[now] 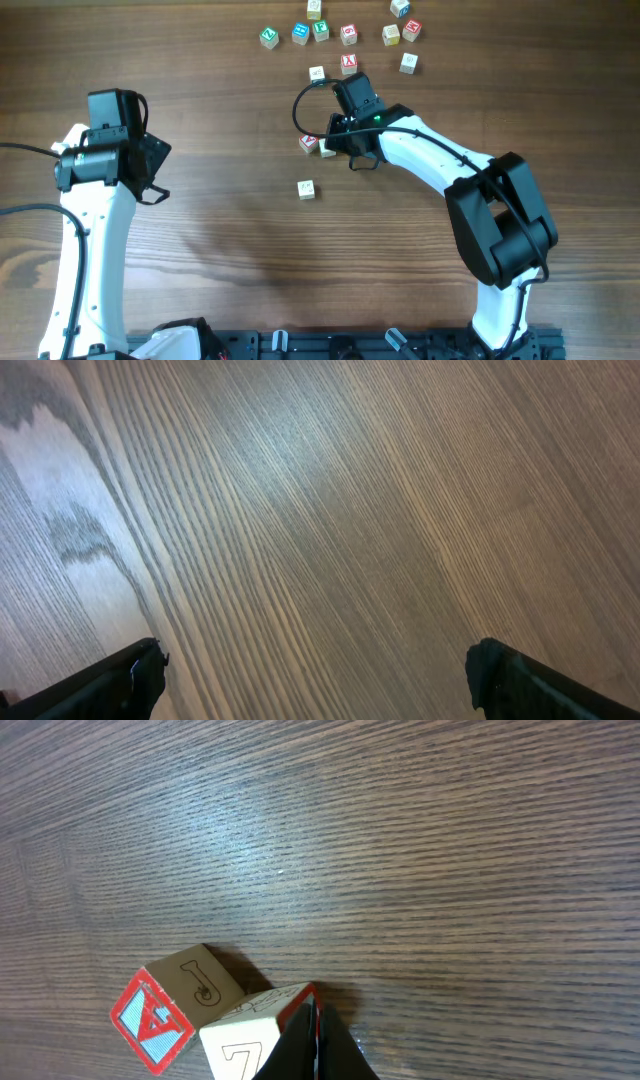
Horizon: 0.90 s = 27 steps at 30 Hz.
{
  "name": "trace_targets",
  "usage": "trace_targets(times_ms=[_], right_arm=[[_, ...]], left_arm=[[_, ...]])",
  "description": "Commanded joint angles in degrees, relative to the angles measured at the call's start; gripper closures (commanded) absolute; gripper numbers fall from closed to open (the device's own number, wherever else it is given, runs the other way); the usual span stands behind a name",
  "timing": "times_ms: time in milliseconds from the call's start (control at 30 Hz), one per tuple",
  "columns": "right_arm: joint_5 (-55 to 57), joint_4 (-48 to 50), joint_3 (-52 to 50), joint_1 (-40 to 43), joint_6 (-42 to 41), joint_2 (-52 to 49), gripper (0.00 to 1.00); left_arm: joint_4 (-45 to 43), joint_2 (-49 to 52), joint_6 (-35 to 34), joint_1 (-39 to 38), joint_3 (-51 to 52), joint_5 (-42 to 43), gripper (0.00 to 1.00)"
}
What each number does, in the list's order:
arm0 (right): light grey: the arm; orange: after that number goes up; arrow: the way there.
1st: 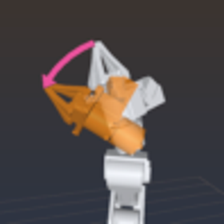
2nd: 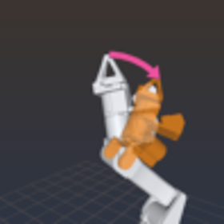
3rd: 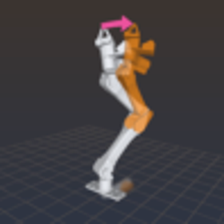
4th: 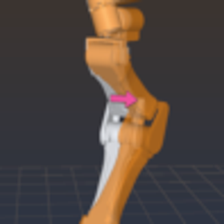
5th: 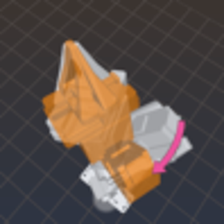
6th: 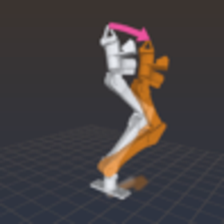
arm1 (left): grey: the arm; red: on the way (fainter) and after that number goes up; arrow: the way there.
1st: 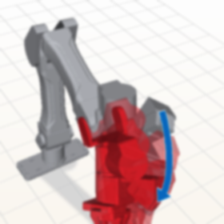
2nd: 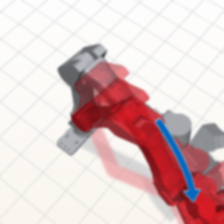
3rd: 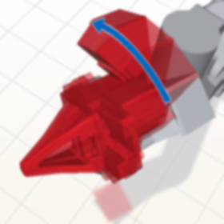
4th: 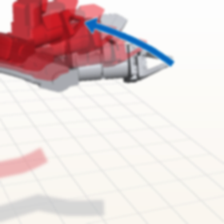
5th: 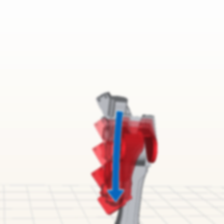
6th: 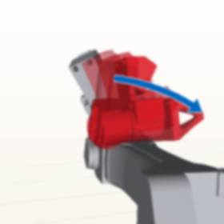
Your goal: Form a circle
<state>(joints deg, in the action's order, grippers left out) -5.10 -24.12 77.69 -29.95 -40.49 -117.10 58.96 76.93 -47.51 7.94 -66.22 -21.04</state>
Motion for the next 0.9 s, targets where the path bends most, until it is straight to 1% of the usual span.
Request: trace_targets(times_ms=[0,233,400,500,567,633,667,733,767,800,833,867], right_arm=[[-1.0,0.2,-0.3,-0.2,0.0,-1.1,0.96],[-0.2,0.1,-0.3,-0.2,0.0,-1.1,0.96],[7.1,-2.1,-0.3,-0.2,-1.1,-1.1,0.96],[13.5,-6.3,-0.3,0.0,-9.8,-1.1,0.96],[15.3,-9.7,-0.3,1.2,-16.1,-1.1,0.95],[15.2,-11.6,-0.3,2.4,-18.7,-1.1,0.95],[15.2,-12.6,-0.3,3.0,-19.9,-1.1,0.93],[13.7,-15.3,-0.3,4.3,-21.2,-1.1,0.83],[12.1,-16.6,-0.3,5.0,-20.9,-1.1,0.74],[10.8,-17.7,-0.3,5.6,-20.5,-1.1,0.61],[9.5,-18.3,-0.3,5.8,-18.6,-1.1,0.55],[7.4,-19.1,-0.3,5.9,-14.1,-1.1,0.43]], left_arm=[[0.0,0.1,-0.8,0.4,-0.1,0.5,0.0],[0.0,0.1,-0.8,0.4,-0.1,0.5,0.0],[0.0,0.1,-0.8,0.4,-0.1,0.5,0.0],[0.0,0.1,-0.8,0.4,-0.1,0.5,0.0],[0.0,0.1,-0.8,0.4,-0.1,0.5,0.0],[0.0,0.1,-0.8,0.4,-0.1,0.5,0.0],[0.0,0.1,-0.8,0.4,-0.1,0.5,0.0],[0.0,0.1,-0.8,0.4,-0.1,0.5,0.0],[0.0,0.1,-0.8,0.4,-0.1,0.5,0.0],[0.0,0.1,-0.8,0.4,-0.1,0.5,0.0],[0.0,0.1,-0.8,0.4,-0.1,0.5,0.0],[0.0,0.1,-0.8,0.4,-0.1,0.5,0.0]])
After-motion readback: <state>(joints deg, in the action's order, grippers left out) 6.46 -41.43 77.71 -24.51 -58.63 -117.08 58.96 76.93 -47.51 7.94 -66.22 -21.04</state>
